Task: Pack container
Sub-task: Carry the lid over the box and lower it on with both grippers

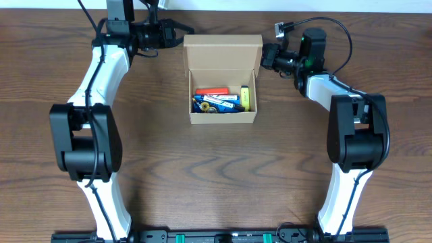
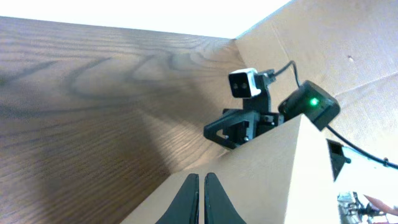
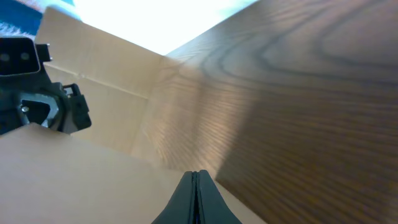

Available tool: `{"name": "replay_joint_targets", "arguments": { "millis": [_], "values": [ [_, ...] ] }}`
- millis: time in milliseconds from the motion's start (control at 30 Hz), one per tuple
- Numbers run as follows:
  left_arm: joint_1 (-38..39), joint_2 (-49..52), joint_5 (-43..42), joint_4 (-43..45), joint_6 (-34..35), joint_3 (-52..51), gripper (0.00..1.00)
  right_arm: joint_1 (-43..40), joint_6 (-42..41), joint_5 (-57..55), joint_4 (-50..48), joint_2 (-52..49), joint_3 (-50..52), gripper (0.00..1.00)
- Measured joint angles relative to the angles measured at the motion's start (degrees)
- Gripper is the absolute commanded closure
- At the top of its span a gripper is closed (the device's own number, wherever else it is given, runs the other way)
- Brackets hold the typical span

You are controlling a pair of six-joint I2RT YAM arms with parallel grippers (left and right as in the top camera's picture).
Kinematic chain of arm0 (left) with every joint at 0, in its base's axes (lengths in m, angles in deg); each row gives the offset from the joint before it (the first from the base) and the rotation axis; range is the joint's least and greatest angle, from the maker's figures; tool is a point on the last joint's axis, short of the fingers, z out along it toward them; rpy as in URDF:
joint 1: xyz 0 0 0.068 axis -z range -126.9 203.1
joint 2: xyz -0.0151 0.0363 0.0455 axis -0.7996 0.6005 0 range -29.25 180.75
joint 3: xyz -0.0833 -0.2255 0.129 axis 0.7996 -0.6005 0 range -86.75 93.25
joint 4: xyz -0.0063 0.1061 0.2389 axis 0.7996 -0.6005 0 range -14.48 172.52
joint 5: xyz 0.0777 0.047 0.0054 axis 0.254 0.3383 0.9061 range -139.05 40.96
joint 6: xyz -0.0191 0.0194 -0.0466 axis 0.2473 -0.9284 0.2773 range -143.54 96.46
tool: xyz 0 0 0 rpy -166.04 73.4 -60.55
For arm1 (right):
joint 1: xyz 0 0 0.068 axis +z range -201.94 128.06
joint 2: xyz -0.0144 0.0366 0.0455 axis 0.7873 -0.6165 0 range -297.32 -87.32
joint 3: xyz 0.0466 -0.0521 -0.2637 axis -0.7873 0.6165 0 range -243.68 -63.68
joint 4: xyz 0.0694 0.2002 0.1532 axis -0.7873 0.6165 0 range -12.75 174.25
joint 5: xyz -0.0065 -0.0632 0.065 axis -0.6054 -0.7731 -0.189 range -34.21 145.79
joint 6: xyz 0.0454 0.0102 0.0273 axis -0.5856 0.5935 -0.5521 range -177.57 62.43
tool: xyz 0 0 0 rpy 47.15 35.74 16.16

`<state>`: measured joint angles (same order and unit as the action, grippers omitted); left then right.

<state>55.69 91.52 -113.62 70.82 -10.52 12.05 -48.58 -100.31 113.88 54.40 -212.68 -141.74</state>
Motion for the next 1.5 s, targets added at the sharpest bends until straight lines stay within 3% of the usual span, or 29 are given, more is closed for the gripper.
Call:
{"name": "replay_joint_targets", "arguments": {
  "millis": [167, 400, 567, 800, 1033, 1500],
  "values": [
    [0.0, -1.8, 0.1, -8.8, -5.8, 0.2, 0.95, 0.0, 2.9, 1.1, 6.5, 5.1, 0.0, 0.99],
    [0.7, -6.1, 4.7, -26.7, -16.6, 0.3, 0.94, 0.8, 13.7, -1.7, 29.3, 15.5, -0.7, 0.98],
    [3.8, -8.9, 11.8, -38.7, -23.9, 0.3, 0.94, 4.2, 22.4, -9.4, 47.0, 20.9, -0.9, 0.99],
    [8.3, -9.2, 21.5, -51.3, -30.2, 0.4, 0.94, 9.3, 28.3, -20.9, 62.3, 24.4, -0.9, 0.98],
    [8.5, -9.2, 24.9, -54.0, -32.2, 0.4, 0.94, 11.8, 30.0, -30.2, 69.1, 27.5, -0.9, 0.99],
    [12.0, -9.2, 26.6, -47.6, -32.3, -7.5, 0.94, 14.1, 30.2, -36.6, 66.8, 27.5, 3.4, 0.99]
  ]
}}
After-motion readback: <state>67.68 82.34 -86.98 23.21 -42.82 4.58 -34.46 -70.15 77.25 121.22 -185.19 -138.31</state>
